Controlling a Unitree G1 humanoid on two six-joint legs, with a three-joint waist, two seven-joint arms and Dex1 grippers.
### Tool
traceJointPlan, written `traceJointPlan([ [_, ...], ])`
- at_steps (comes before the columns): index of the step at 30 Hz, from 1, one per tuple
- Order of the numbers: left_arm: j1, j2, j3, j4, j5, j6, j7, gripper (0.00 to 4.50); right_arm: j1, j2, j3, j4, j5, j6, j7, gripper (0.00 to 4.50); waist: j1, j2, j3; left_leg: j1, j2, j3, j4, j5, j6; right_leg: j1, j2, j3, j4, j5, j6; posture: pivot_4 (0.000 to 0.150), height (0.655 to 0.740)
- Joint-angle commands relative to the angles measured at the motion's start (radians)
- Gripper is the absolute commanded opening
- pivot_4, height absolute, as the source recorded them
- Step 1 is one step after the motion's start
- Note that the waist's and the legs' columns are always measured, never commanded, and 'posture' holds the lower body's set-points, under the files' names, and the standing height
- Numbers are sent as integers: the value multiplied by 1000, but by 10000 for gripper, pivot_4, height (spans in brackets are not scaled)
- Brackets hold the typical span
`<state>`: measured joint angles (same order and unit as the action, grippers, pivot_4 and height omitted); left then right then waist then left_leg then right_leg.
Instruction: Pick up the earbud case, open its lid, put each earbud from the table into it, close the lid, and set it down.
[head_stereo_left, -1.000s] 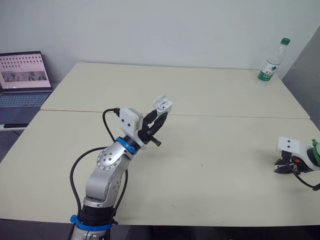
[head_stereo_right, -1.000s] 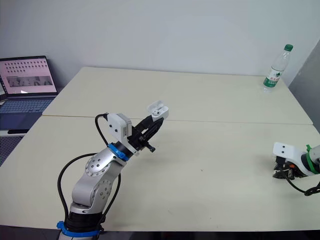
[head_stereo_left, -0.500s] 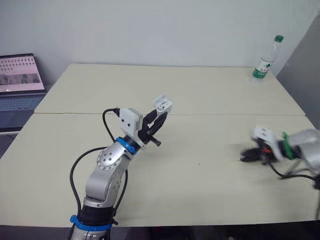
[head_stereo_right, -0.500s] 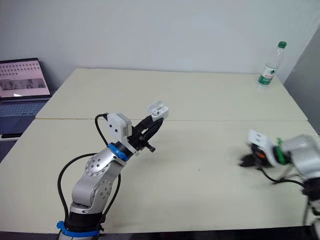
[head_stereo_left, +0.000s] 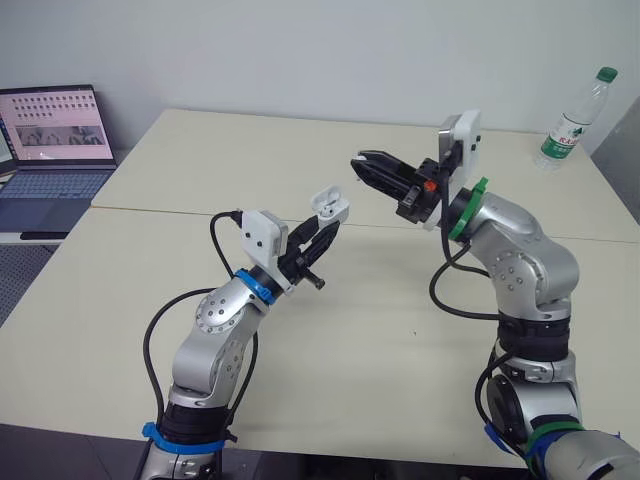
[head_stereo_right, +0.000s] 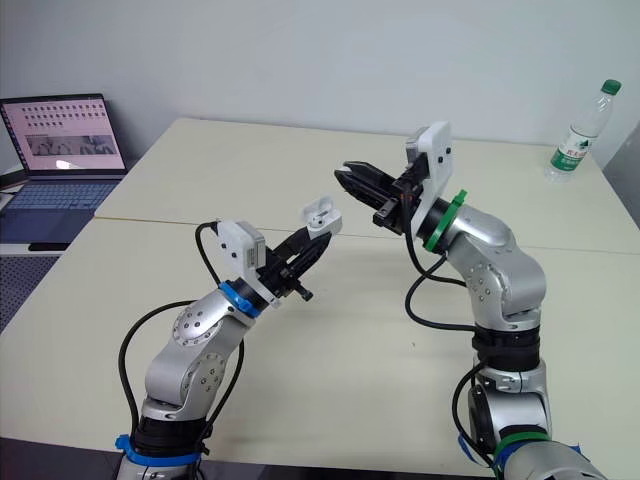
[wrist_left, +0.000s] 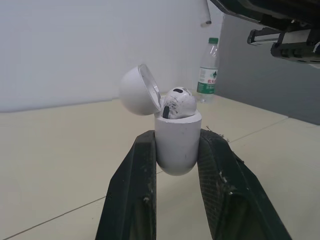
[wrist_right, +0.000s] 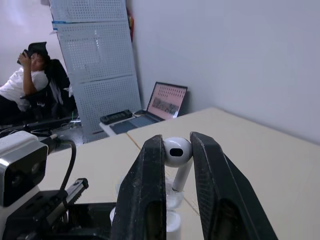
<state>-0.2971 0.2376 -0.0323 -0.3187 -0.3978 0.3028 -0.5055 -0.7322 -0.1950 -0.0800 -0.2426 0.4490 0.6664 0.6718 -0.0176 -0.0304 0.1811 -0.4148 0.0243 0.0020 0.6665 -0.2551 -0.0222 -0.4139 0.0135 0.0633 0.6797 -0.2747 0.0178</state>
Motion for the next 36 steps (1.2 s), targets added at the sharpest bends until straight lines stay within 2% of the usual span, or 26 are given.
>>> traceJointPlan([
  [1,-25,0,5,-34,-28,7,-11,7838,9,19,21,-51,7,-54,-42,3868,-5,0,0,0,0,0,0,0,0,0,1,0,0,0,0,1500,7400],
  [15,-38,10,5,-44,-44,24,-18,7838,106,-17,109,-2,-39,-198,-43,3868,-13,0,0,1,1,0,0,1,0,0,3,0,1,0,-1,1500,7400],
  [32,-40,5,2,-62,-54,32,-27,7838,123,-45,141,22,-65,-226,-40,3868,-12,0,0,2,2,0,0,1,0,0,3,0,1,0,-1,1500,7400],
  [36,-39,5,2,-58,-49,26,-29,7838,131,-49,139,24,-58,-226,-29,17827,-12,0,0,1,1,0,0,1,0,0,3,0,1,0,-1,1500,7400],
])
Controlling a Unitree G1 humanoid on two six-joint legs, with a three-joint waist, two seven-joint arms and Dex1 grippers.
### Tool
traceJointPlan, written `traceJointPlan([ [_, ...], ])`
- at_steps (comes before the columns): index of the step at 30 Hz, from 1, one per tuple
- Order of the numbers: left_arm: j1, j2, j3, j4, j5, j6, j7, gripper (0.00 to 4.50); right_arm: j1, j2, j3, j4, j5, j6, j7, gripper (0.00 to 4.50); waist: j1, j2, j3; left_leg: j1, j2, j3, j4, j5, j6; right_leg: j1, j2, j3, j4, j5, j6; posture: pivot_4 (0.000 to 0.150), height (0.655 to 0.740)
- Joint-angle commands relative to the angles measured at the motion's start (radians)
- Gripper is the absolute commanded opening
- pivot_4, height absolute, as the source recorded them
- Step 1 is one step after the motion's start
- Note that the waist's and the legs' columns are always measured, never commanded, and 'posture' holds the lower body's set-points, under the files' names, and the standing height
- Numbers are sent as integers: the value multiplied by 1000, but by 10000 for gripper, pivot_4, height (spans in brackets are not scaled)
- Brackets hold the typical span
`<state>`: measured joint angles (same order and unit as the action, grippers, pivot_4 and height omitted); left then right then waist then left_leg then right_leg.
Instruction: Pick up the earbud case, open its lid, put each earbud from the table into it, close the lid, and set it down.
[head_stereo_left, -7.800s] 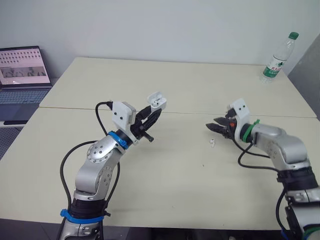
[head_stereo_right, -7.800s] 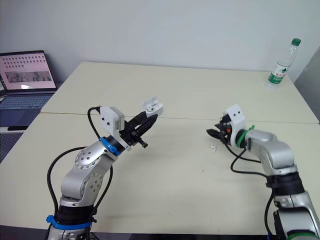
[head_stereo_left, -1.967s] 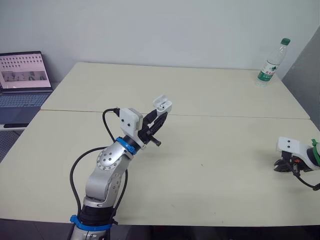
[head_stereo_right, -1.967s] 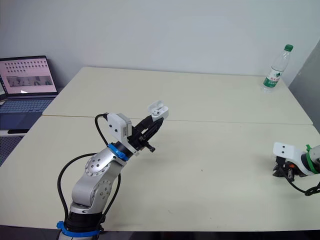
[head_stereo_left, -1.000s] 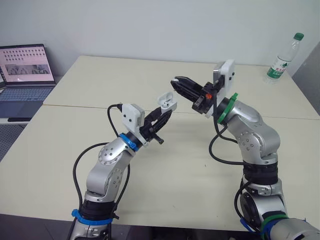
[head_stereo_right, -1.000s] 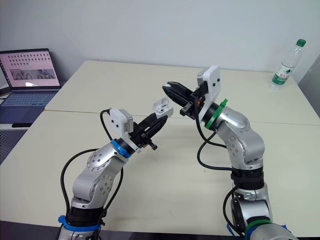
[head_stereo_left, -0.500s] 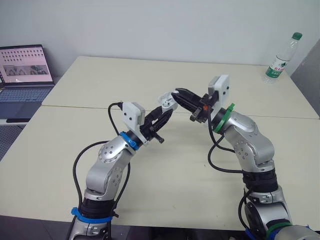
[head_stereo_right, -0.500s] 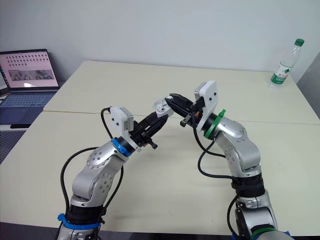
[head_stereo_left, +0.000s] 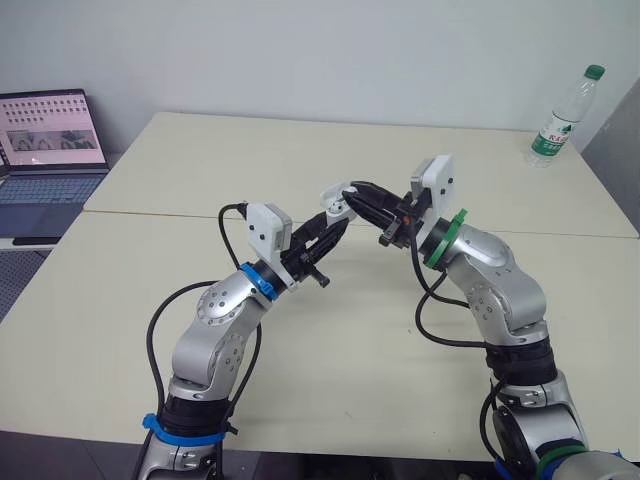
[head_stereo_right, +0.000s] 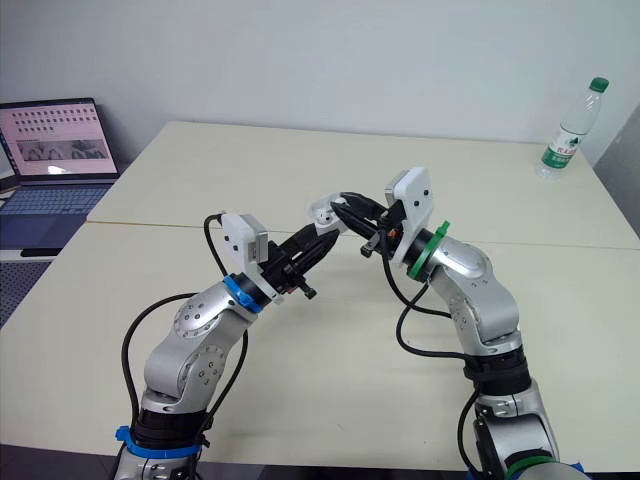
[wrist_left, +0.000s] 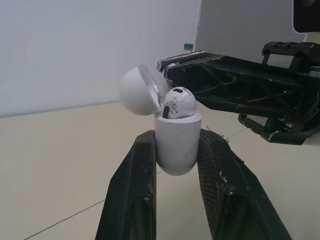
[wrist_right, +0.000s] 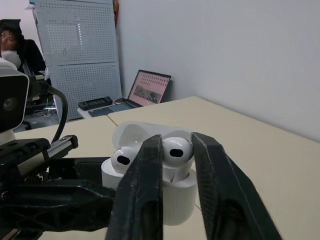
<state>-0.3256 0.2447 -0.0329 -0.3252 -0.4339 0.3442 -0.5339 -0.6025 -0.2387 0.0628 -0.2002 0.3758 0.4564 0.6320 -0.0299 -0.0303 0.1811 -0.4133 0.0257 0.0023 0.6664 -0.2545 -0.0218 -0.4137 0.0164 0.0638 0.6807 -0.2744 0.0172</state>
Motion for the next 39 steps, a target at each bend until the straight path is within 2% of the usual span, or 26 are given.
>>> traceJointPlan([
  [1,-9,-2,2,-52,-13,-16,-1,7838,-1,-4,-9,-20,26,-10,13,20369,0,0,0,0,0,0,0,0,0,0,0,0,0,0,0,1500,7400],
  [2,-9,-2,2,-52,-13,-16,-1,7838,-5,-2,-16,-22,38,-2,15,24136,0,0,0,0,0,0,0,0,0,0,0,0,0,0,0,1500,7400],
  [6,-2,-2,0,-47,-7,-22,-3,7838,-17,-3,-42,-22,94,34,26,24136,0,0,0,0,0,0,0,0,0,0,0,0,0,0,0,1500,7400],
  [12,32,3,0,-49,0,-30,-6,7838,-63,-64,-199,-8,339,224,42,24136,0,0,0,0,0,0,0,0,0,0,0,0,0,0,0,1500,7400],
  [18,53,51,-36,-45,23,-44,-65,7838,-185,-173,-184,213,242,200,61,24136,-2,0,0,1,0,0,0,0,0,1,0,0,0,0,0,1500,7400],
  [20,61,71,-60,-44,35,-57,-95,7838,-233,-188,-138,303,169,179,52,20511,-4,0,0,3,0,3,-1,0,0,1,1,2,0,0,0,1500,7400],
  [22,62,85,-74,-40,42,-68,-117,7838,-263,-199,-86,354,114,163,79,15021,-4,0,0,5,0,4,-2,0,0,2,1,3,0,0,0,1500,7400],
  [24,61,99,-87,-38,47,-74,-141,7838,-292,-215,-18,395,60,158,131,6548,-4,0,0,5,0,4,-2,0,0,2,1,4,0,0,0,1500,7400],
  [26,57,111,-100,-33,59,-84,-160,7838,-314,-219,25,424,25,149,170,336,-3,0,0,5,1,4,-3,0,0,1,1,4,0,0,0,1500,7400],
  [29,59,153,-137,-16,123,-128,-196,7838,-341,-223,81,422,1,147,248,336,-2,0,0,4,0,4,-2,0,0,1,1,4,-1,0,0,1500,7400],
  [39,67,143,-118,-30,118,-106,-171,7838,-298,-323,166,217,13,241,454,336,-1,0,0,4,1,3,-2,0,0,2,0,2,-1,0,0,1500,7400],
])
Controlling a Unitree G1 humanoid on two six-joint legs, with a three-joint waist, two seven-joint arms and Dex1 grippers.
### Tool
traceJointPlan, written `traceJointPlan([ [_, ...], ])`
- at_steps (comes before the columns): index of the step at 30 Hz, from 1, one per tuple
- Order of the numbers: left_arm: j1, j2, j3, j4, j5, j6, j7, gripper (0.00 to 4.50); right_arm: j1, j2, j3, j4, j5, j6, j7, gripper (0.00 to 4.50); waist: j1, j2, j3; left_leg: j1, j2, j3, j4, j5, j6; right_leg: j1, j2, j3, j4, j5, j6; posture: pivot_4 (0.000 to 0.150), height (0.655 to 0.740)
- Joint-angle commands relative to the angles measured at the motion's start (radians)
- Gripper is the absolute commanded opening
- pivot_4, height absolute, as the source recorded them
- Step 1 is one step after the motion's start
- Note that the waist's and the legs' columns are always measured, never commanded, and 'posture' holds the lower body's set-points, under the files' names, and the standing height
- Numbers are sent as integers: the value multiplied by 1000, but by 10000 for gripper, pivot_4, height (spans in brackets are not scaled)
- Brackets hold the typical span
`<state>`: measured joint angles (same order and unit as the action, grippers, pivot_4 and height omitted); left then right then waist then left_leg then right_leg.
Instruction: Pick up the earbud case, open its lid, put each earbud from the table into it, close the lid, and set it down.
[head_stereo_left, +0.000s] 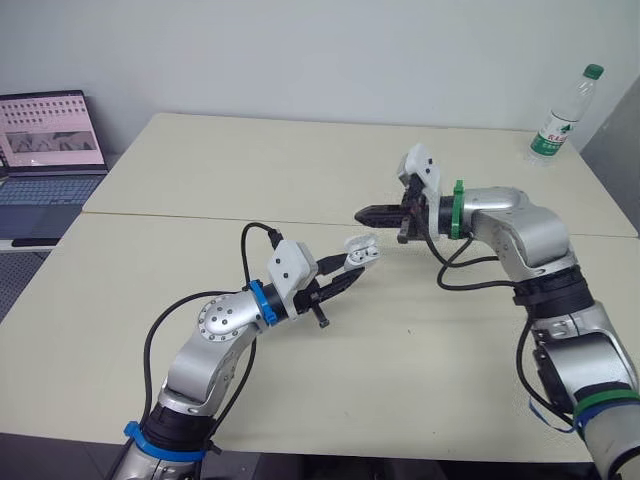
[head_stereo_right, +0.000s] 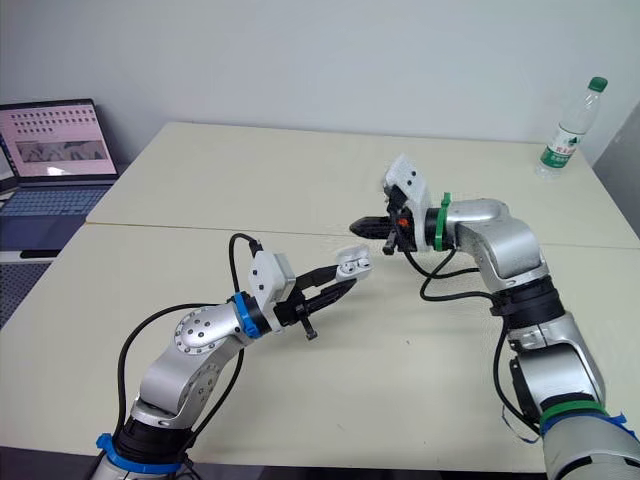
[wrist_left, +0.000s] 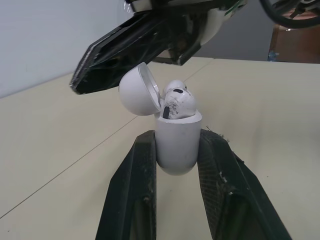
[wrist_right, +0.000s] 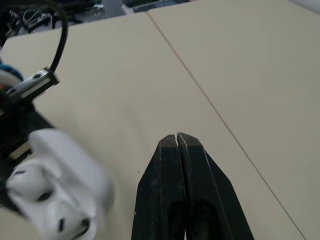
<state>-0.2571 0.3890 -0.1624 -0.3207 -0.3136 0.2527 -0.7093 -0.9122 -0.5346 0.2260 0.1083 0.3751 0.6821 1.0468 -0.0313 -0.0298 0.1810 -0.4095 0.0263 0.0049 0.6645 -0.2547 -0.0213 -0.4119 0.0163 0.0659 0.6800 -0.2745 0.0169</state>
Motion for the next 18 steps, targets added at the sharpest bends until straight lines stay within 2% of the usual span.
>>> traceJointPlan([
  [1,0,-1,14,-34,-2,-14,6,7838,19,-33,4,-109,15,22,43,336,0,0,0,0,0,0,0,0,0,0,0,0,0,0,0,1500,7400],
  [15,-8,-10,49,-30,-31,14,16,7838,112,-95,-14,-227,0,20,46,336,1,0,0,0,0,0,1,0,0,0,0,0,0,0,0,1500,7400],
  [18,14,10,60,-51,-70,58,-9,7838,155,-104,-88,-233,26,15,16,336,1,0,0,0,0,0,0,0,0,1,0,0,0,0,0,1500,7400],
])
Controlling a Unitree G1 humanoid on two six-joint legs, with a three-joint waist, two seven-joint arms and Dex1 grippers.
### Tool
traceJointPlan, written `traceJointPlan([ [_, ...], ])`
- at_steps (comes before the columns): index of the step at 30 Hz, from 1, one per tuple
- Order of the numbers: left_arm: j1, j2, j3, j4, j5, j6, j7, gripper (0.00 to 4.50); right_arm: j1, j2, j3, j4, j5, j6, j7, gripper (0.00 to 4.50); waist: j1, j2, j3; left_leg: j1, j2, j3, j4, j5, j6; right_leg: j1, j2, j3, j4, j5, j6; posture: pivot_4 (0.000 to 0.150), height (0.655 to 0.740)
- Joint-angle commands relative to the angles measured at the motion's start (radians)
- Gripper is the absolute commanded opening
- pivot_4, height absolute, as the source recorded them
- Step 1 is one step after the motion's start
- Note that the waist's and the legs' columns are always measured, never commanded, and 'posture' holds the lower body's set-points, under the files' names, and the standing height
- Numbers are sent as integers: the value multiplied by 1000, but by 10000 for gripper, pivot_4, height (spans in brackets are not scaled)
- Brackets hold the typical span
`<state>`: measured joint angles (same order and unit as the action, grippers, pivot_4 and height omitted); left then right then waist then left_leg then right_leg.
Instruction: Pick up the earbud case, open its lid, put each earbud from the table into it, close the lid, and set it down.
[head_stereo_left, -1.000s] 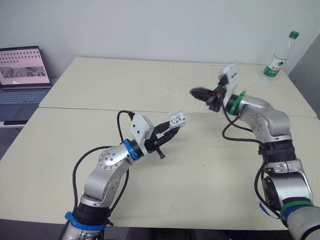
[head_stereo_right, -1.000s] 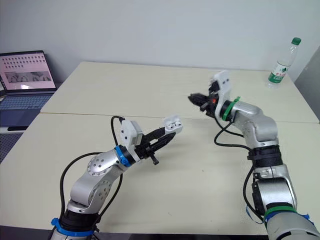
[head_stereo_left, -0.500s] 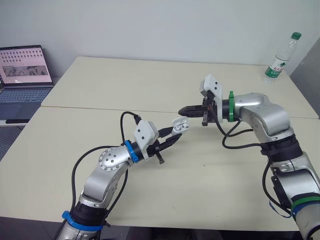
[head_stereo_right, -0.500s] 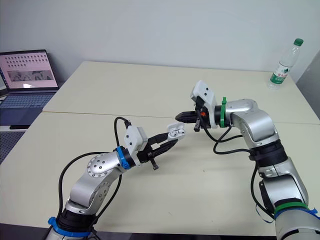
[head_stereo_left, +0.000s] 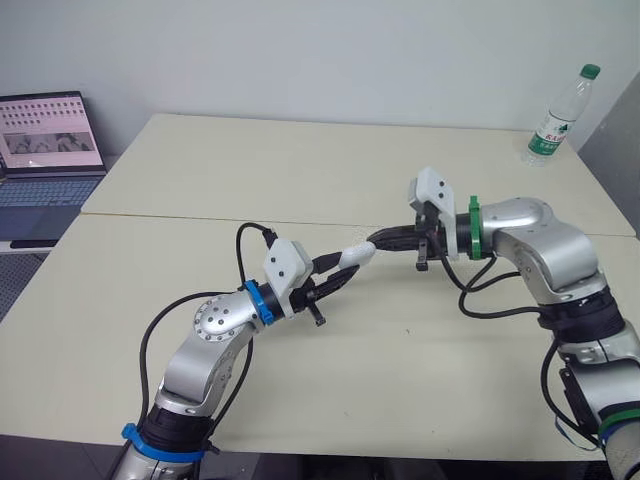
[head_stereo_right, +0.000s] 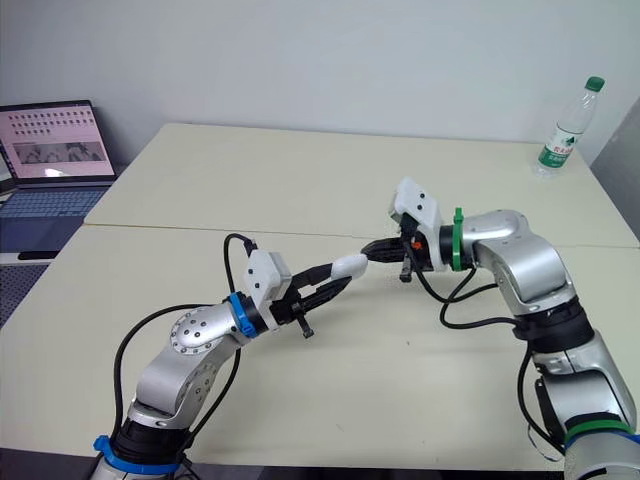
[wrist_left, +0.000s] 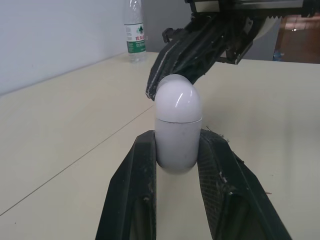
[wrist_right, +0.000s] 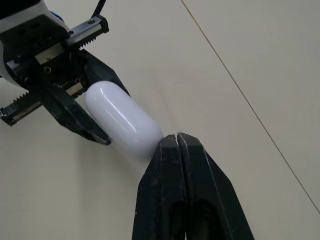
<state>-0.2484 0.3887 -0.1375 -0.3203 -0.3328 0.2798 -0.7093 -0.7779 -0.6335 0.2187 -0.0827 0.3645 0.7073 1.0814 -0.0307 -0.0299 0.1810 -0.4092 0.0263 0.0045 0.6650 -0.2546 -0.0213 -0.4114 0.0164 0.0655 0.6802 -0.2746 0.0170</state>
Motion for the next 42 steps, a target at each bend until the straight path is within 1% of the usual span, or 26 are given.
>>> traceJointPlan([
  [1,13,18,46,-61,-80,64,-15,7838,29,3,-126,-43,71,11,-33,336,-1,0,0,0,0,0,0,0,0,0,0,0,0,0,0,1500,7400],
  [3,21,34,63,-80,-146,147,-26,7838,50,4,-192,-53,109,-15,-38,4038,-1,0,0,0,0,0,0,0,0,0,0,0,0,0,0,1500,7400],
  [4,20,38,79,-88,-201,217,-19,7838,66,-1,-218,-63,127,-23,-33,6399,-1,0,0,0,0,0,0,0,0,0,0,0,0,0,0,1500,7400],
  [6,9,46,103,-90,-307,373,1,7838,107,-12,-255,-81,137,-61,-28,13325,-1,0,0,0,0,-1,0,0,0,1,0,-1,0,0,0,1500,7400],
  [9,-20,57,105,-75,-422,566,21,7838,212,-56,-253,-107,95,-201,39,24127,3,0,0,0,0,-3,1,0,0,2,0,-2,0,0,1,1500,7400],
  [14,-102,-17,176,61,-540,821,166,7838,399,-88,-269,-179,126,-303,121,42665,2,0,0,0,-1,-3,3,0,0,3,0,-2,0,0,1,1500,7400],
  [15,-120,-40,200,91,-565,861,197,7838,430,-93,-267,-197,126,-324,136,44624,2,0,0,1,-1,-3,3,0,0,3,0,-2,1,0,1,1500,7400],
  [17,-161,-94,249,164,-602,952,273,7838,467,-88,-268,-221,129,-348,134,44624,-1,0,0,2,-1,-3,3,0,0,4,1,-3,1,0,1,1500,7400],
  [20,-194,-139,279,240,-585,1022,352,7838,492,-89,-247,-238,110,-360,114,44624,-4,0,0,3,0,-2,3,0,0,5,1,-1,1,0,1,1500,7400],
  [23,-185,-127,278,274,-553,1063,377,7838,500,-93,-230,-252,113,-341,101,44624,-4,0,0,7,0,-2,1,0,0,7,2,0,1,-1,1,1500,7400],
  [25,-169,-117,293,278,-544,1092,400,14938,496,-84,-231,-248,112,-341,81,45000,-3,0,0,7,0,-2,0,0,0,7,2,0,1,-1,1,1500,7400],
  [26,-164,-113,298,276,-538,1099,409,16576,493,-80,-232,-244,114,-340,72,45000,-3,0,0,8,0,-1,0,0,0,7,2,0,1,-1,1,1500,7400],
  [30,-141,-83,333,240,-530,1124,433,28639,474,-78,-223,-213,110,-342,64,45000,-4,0,-2,10,0,0,0,0,-1,8,2,2,1,-1,1,1500,7400],
  [32,-117,-43,375,204,-536,1151,436,35271,476,-83,-221,-200,105,-354,74,45000,-7,0,-3,10,1,1,0,0,-1,8,2,2,2,-1,1,1500,7400],
  [35,-39,73,468,116,-574,1221,416,43464,473,-97,-225,-170,103,-369,98,45000,-26,0,-3,11,3,1,-1,0,-1,8,5,3,2,-1,1,1500,7400],
  [36,-4,120,489,83,-584,1231,400,44648,469,-103,-225,-157,101,-376,109,45000,-32,0,-3,12,3,1,-2,0,-1,8,6,4,2,-1,0,1500,7400],
  [37,38,175,509,48,-592,1228,374,44648,463,-107,-222,-142,98,-384,119,45000,-37,0,-3,13,4,1,-3,0,-1,8,6,4,3,-2,-1,1500,7400],
  [38,84,237,512,3,-582,1181,332,44648,454,-110,-221,-124,97,-392,129,45000,-43,0,-3,14,4,1,-3,0,-1,8,7,5,3,-3,-2,1500,7400],
  [39,137,306,496,-48,-512,1034,266,44648,441,-114,-217,-103,95,-398,139,45000,-46,0,-3,15,4,1,-4,0,-1,8,7,5,4,-4,-4,1500,7400],
  [40,184,380,493,-86,-414,828,169,44648,420,-125,-209,-77,86,-408,163,45000,-51,0,-3,16,4,1,-4,0,-1,8,7,5,5,-4,-4,1500,7400],
  [41,216,427,487,-105,-344,674,102,44648,405,-133,-203,-57,79,-417,181,45000,-51,1,-2,16,4,1,-4,0,-1,7,7,5,6,-5,-6,1500,7400],
  [42,233,458,489,-105,-308,578,49,44648,391,-139,-201,-39,78,-420,192,45000,-46,1,-1,15,4,1,-5,0,-2,7,7,4,6,-5,-7,1500,7400],
])
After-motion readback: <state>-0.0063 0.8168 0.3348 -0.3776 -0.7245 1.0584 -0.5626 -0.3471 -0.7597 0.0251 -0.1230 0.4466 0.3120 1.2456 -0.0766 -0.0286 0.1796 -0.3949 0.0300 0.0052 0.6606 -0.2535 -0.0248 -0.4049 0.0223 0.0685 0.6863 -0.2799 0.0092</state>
